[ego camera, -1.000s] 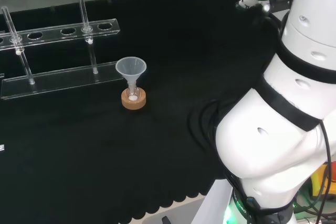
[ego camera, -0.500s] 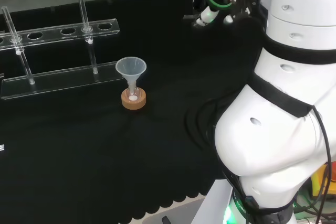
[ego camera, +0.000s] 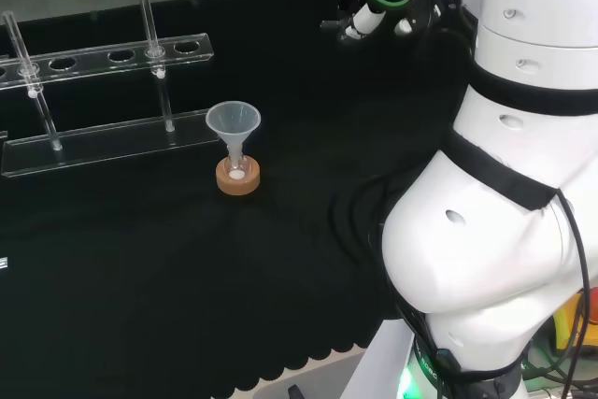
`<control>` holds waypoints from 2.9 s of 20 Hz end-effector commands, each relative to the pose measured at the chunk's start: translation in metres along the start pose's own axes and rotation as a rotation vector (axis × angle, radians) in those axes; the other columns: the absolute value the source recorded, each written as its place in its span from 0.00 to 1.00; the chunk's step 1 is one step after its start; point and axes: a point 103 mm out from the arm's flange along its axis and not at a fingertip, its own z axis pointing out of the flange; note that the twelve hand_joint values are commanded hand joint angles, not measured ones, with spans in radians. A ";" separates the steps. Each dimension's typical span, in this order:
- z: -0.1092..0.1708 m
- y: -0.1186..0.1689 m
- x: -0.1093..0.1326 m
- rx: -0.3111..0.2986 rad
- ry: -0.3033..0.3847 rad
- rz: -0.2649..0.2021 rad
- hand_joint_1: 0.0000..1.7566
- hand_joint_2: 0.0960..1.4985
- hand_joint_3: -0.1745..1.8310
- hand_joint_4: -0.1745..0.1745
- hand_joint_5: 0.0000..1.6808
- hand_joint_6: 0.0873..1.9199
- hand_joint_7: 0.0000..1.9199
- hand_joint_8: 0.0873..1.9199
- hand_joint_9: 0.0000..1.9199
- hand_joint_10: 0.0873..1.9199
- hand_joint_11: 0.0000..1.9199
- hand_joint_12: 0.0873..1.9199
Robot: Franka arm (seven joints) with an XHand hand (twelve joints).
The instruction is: Put the weighing funnel back on the table.
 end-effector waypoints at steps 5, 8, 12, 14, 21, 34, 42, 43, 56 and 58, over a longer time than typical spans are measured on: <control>0.002 -0.002 0.014 -0.001 0.021 -0.016 0.63 0.46 0.33 1.00 0.77 0.26 0.85 0.00 0.69 0.00 0.00 0.81; 0.009 -0.001 0.023 0.003 0.028 -0.023 0.63 0.46 0.33 1.00 0.76 0.27 0.85 0.00 0.69 0.00 0.00 0.81; 0.018 -0.001 0.031 0.011 0.028 -0.042 0.63 0.46 0.33 1.00 0.76 0.27 0.85 0.00 0.69 0.00 0.00 0.81; 0.024 0.000 0.033 0.016 0.034 -0.041 0.63 0.46 0.33 1.00 0.76 0.27 0.85 0.00 0.69 0.00 0.00 0.81; 0.056 0.005 0.040 0.033 0.074 -0.026 0.63 0.46 0.33 1.00 0.76 0.27 0.85 0.00 0.69 0.00 0.00 0.81; 0.125 0.023 0.044 0.072 0.159 -0.040 0.63 0.46 0.33 1.00 0.76 0.27 0.85 0.00 0.69 0.00 0.00 0.81; 0.137 0.028 0.046 0.081 0.177 -0.046 0.63 0.46 0.32 1.00 0.76 0.27 0.85 0.00 0.69 0.00 0.00 0.81; 0.139 0.029 0.047 0.081 0.173 -0.045 0.63 0.46 0.32 1.00 0.76 0.27 0.85 0.00 0.69 0.00 0.00 0.81; 0.192 0.034 0.068 0.062 0.203 0.002 0.63 0.47 0.32 1.00 0.76 0.27 0.85 0.00 0.69 0.00 0.00 0.81; 0.195 0.034 0.068 0.062 0.204 0.003 0.63 0.47 0.32 1.00 0.76 0.27 0.85 0.00 0.69 0.00 0.00 0.81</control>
